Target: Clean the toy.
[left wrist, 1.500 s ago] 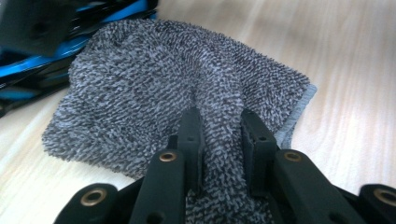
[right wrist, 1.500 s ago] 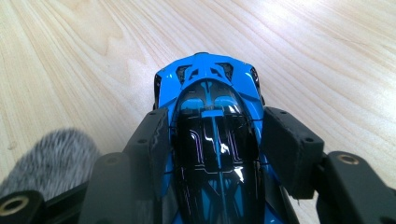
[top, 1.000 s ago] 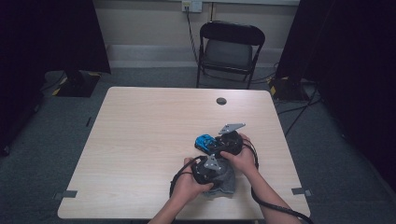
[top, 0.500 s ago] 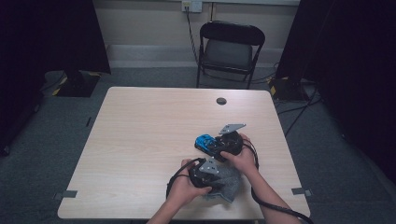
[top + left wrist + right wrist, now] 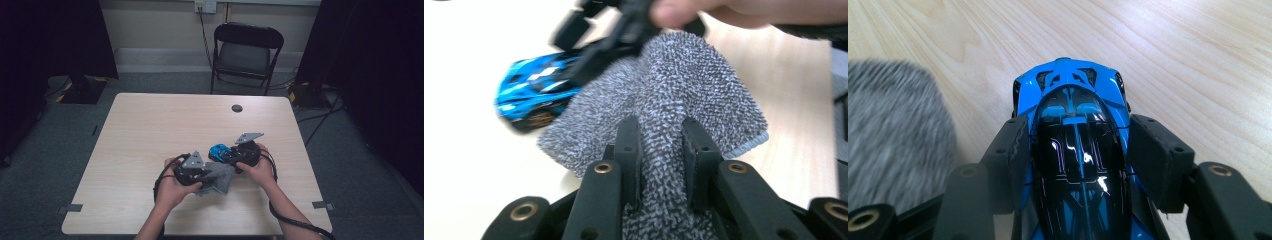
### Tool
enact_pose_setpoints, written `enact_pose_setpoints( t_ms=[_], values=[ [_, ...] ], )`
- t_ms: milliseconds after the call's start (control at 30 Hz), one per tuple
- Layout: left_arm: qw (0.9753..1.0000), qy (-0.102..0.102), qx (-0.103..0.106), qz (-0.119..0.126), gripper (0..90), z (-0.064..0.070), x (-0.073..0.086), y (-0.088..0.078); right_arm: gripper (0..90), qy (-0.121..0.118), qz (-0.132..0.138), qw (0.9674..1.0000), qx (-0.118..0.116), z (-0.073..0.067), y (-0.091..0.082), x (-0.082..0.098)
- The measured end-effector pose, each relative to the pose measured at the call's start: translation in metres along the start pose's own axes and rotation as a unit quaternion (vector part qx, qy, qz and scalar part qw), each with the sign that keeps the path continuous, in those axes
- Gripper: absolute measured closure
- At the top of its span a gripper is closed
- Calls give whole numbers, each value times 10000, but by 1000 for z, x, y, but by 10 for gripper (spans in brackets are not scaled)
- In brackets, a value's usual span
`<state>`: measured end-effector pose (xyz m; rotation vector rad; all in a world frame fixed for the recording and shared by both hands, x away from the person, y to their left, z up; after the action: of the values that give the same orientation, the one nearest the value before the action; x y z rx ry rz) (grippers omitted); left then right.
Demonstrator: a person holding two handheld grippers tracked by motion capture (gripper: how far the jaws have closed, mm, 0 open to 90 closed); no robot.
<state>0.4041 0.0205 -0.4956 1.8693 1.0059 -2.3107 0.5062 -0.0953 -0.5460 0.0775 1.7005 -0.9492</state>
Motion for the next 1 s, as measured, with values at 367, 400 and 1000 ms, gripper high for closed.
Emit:
enact_pose_setpoints(
  t_ms=[367,400,1000],
  values=[
    [9958,-280,-866,59,728,-58,11,-7,427,-4,47,10000,1,0,0,0],
    [9954,-286,-916,44,728,-61,12,-7,427,3,52,10000,-3,0,0,0],
    [9873,-333,-1325,-811,719,-84,43,20,427,-5,67,10000,-3,0,0,0]
  ],
)
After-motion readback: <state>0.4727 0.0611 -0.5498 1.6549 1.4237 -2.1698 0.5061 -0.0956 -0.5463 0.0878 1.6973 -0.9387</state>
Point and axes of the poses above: each handheld gripper's, and its own axes: y roughly forward along the jaws, x roughly out of its underside, z roughly to its right, the point moved 10 cm from there along y, roughly forward along the jaws, and after that the axes turned 9 degrees about z, right-handed, at the moved point
